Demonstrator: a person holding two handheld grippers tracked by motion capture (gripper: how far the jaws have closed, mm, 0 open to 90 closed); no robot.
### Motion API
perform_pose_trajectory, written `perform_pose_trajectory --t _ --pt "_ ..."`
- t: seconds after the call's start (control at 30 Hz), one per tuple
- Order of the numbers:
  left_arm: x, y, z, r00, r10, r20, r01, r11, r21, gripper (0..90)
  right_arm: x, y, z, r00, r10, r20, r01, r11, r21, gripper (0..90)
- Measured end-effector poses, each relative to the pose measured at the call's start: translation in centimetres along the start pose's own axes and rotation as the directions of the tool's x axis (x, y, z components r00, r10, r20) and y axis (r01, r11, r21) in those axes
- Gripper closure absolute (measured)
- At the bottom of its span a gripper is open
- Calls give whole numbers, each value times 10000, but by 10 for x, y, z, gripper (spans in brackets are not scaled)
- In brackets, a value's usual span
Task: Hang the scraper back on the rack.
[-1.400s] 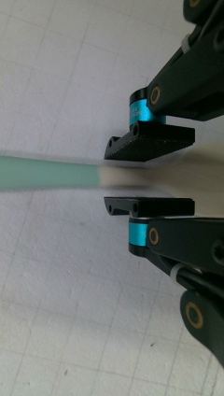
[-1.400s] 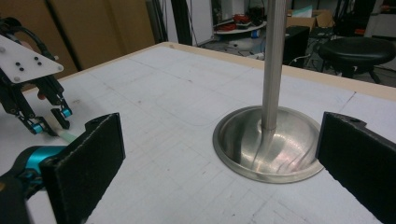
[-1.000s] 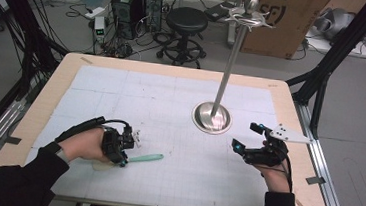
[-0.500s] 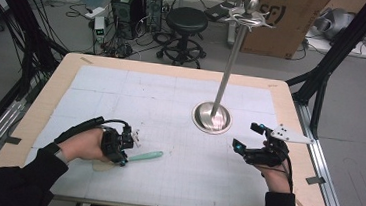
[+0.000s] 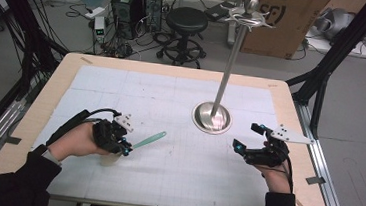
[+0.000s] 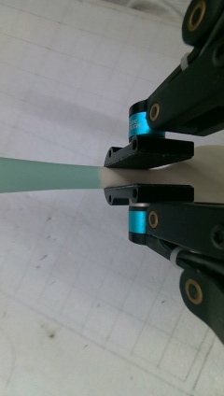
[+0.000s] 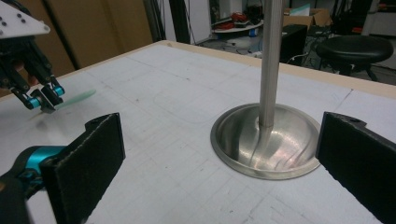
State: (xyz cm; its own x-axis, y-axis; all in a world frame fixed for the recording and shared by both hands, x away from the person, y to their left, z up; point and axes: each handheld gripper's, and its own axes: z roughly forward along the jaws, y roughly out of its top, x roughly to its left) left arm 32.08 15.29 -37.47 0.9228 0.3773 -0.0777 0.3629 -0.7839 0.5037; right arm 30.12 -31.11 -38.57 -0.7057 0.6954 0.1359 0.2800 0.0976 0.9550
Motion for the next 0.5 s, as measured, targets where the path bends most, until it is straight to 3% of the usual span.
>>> perform_pose_trajectory --t 0.17,0.27,0.5 --pt "2 4 -5 9999 -97 -71 91 9960 -891 808 -1 0 -1 10000 16 23 -16 10000 -64 3" --pt "5 7 -9 9996 -282 -39 271 9859 -1653 808 -1 0 -1 10000 51 30 -51 10000 -62 3" --pt "11 11 -13 9966 -811 -107 730 9402 -3327 808 -1 0 -1 10000 64 35 -64 10000 -55 3"
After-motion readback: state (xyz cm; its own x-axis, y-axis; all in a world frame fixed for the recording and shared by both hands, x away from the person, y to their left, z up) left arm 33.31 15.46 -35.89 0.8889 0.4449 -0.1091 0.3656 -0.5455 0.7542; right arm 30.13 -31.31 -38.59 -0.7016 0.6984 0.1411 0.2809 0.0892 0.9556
